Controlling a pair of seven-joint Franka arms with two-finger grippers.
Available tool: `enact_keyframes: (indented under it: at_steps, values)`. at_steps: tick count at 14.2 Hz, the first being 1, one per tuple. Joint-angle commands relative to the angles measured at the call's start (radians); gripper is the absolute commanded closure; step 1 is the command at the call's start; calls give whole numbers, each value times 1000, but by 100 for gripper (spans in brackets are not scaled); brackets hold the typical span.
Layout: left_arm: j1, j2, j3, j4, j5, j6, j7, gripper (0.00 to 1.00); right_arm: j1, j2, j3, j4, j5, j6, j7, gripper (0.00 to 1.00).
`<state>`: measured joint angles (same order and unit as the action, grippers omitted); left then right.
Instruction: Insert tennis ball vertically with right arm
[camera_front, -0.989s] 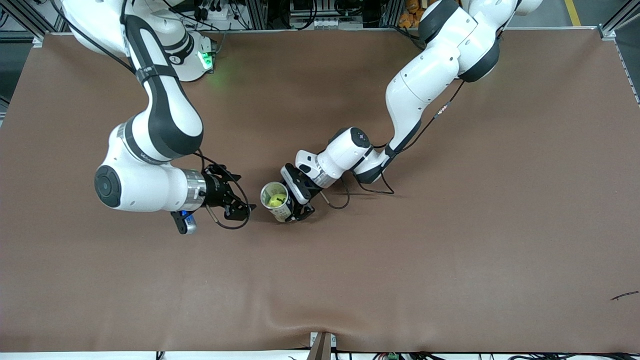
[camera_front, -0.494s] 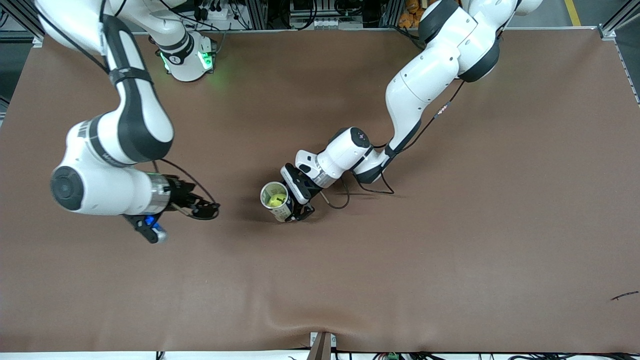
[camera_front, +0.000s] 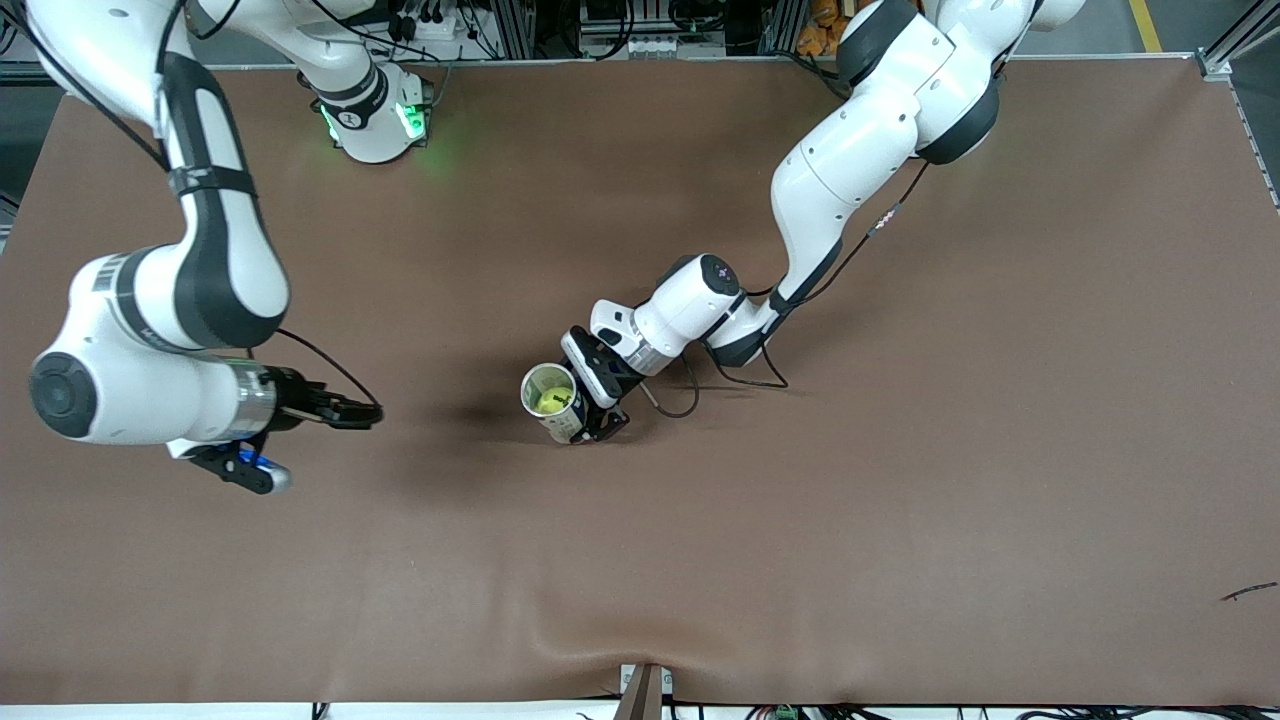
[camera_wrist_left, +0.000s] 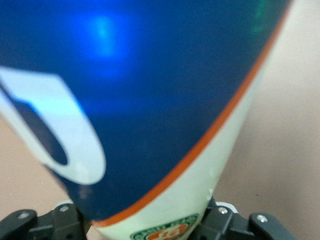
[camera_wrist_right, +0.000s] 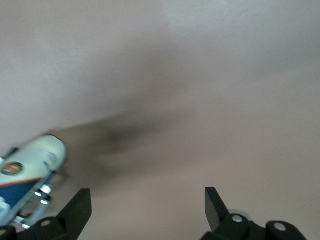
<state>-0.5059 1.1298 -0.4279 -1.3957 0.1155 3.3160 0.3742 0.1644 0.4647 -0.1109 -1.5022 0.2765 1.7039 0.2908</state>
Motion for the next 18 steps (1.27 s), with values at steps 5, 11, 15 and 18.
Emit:
enact_keyframes:
  at_steps: [5, 11, 15, 18]
  values:
    - [-8, 8, 1, 11, -7, 20, 12, 19, -158, -337, 13, -347, -109, 97, -367, 0]
    - [-8, 8, 1, 11, -7, 20, 11, 19, -186, -439, 16, -311, -240, 105, -536, 0]
    - [-8, 8, 1, 11, -7, 20, 12, 19, -181, -439, 14, -213, -243, -2, -539, 0]
    - [-10, 8, 1, 11, -7, 20, 11, 14, -180, -439, 14, -119, -243, -114, -530, 0]
